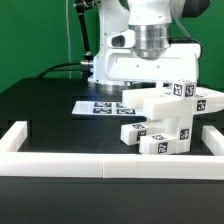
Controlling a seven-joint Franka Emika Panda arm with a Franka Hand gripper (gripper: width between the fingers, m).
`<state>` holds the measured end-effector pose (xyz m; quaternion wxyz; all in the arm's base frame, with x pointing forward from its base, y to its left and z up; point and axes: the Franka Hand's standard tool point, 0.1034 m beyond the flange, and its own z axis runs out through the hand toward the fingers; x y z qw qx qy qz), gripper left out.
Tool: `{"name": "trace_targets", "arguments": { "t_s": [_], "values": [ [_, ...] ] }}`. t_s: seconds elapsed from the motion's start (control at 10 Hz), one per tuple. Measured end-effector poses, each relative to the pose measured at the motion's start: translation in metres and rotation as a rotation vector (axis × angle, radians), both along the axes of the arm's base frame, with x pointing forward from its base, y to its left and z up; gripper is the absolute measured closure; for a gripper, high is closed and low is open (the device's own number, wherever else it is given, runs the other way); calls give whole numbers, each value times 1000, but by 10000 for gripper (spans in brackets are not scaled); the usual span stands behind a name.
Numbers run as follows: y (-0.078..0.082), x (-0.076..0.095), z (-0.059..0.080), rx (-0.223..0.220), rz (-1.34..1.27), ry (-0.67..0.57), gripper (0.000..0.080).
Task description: Assemble chair
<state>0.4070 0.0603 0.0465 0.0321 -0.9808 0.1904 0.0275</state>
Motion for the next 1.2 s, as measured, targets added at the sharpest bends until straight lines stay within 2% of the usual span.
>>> {"name": "trace_targets", "arguments": {
  "t_s": [0.3, 0.9, 1.0, 1.2],
  "values": [
    [19, -6, -10, -10, 51, 19, 150],
    [18, -8, -13, -12, 46, 27, 150],
    [20, -13, -13, -12, 41, 34, 150],
    [20, -20, 1, 1, 45, 29, 150]
  ]
}}
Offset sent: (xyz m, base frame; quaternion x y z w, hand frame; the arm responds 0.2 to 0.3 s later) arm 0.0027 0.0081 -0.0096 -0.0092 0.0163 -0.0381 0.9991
